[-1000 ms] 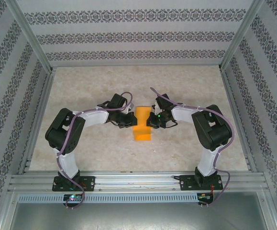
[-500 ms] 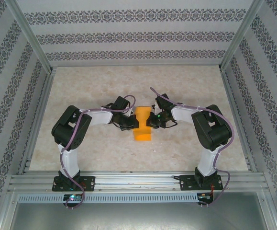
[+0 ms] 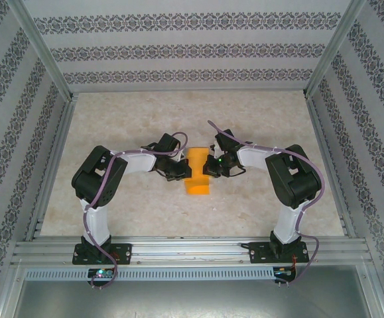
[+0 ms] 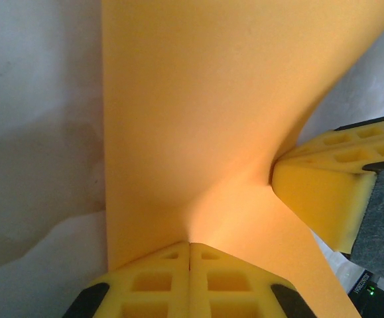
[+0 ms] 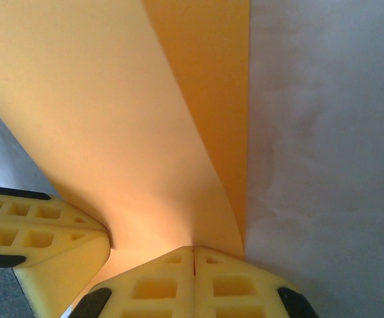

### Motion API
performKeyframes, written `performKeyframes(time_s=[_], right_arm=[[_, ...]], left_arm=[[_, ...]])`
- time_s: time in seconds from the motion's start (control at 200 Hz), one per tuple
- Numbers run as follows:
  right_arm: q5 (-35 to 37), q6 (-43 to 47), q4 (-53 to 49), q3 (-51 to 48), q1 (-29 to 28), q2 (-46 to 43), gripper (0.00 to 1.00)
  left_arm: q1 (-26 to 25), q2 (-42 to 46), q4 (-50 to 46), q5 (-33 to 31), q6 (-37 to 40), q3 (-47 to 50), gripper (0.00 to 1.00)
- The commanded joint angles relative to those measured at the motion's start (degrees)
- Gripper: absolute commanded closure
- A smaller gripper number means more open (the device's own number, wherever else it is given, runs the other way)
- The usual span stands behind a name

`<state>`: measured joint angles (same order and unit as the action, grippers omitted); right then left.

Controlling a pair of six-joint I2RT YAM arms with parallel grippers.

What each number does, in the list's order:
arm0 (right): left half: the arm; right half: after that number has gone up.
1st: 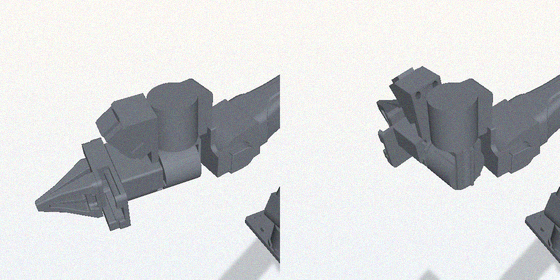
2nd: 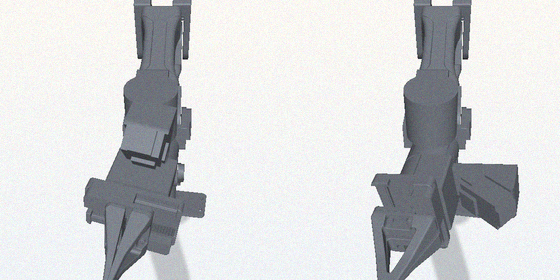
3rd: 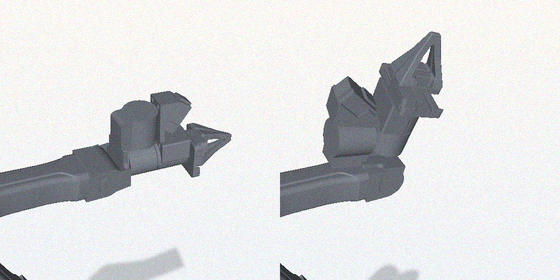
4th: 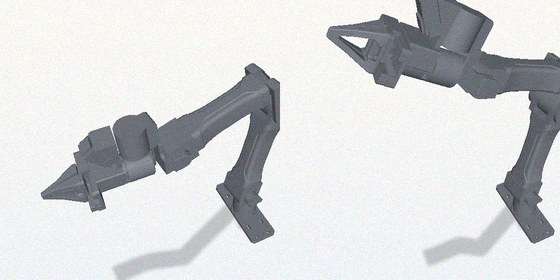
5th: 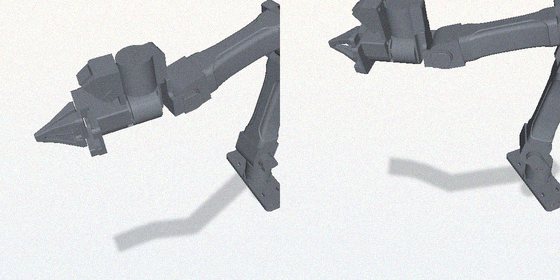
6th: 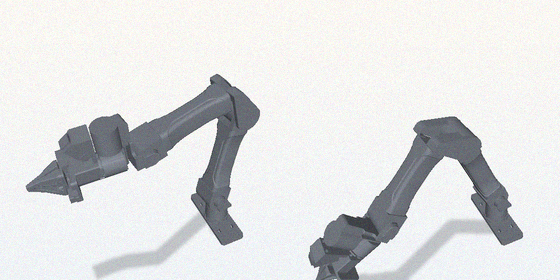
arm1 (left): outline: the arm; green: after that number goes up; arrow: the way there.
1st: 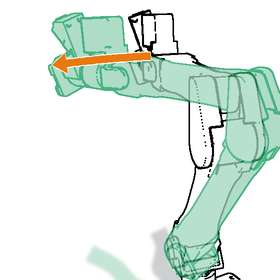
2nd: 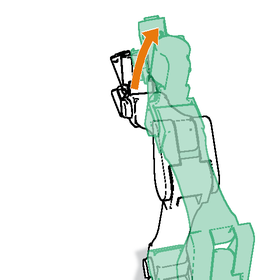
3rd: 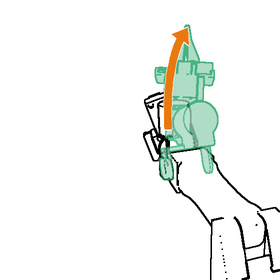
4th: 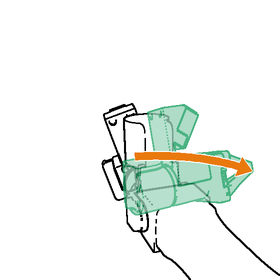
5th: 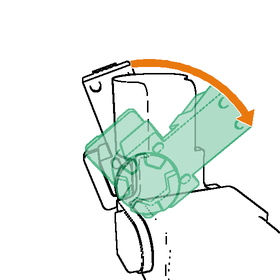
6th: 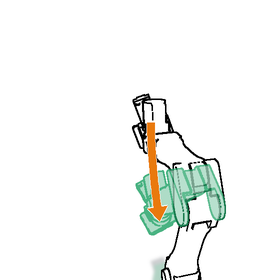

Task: Fold a paper plane with a square sheet of paper (fold left side to right side)
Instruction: Hold the square sheet of paper at the center of the table.

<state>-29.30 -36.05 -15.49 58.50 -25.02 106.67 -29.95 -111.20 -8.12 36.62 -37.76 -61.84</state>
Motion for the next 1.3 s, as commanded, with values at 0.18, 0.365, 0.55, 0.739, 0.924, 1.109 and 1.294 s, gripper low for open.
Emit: performKeyframes(time_s=[0.18, 0.365, 0.55, 0.739, 0.924, 1.109, 1.294], right_arm=[[-1.1, -1.6, 1.6, 0.0, -0.4, -3.9, 1.00], [-4.3, -3.9, 8.6, -0.2, -0.4, -3.7, 1.00], [-5.9, -5.8, 12.2, 2.1, -1.3, 0.4, 1.00], [-5.8, -6.4, 12.7, 5.2, -2.7, 4.6, 1.00], [-3.2, -6.7, 11.7, 6.3, -3.1, 7.4, 1.00], [0.3, -6.2, 7.8, 6.6, -3.2, 8.5, 1.00], [3.8, -5.3, 2.4, 7.6, -3.2, 9.1, 1.00]], left_arm=[[-0.7, -3.3, -4.7, -3.1, 0.9, 0.6, 0.95], [-0.7, -3.2, -5.5, -3.4, 1.3, 0.2, 0.95], [-0.7, -3.3, -5.6, -3.3, 1.4, -0.1, 0.95], [-0.8, -3.3, -5.5, -3.2, 1.5, 0.0, 0.95], [-0.9, -3.3, -5.5, -3.0, 1.5, 0.1, 0.95], [-0.9, -2.8, -6.1, -3.1, 1.8, 0.3, 0.95], [-1.2, -1.7, -7.1, -2.7, 2.2, 1.3, 0.95]])
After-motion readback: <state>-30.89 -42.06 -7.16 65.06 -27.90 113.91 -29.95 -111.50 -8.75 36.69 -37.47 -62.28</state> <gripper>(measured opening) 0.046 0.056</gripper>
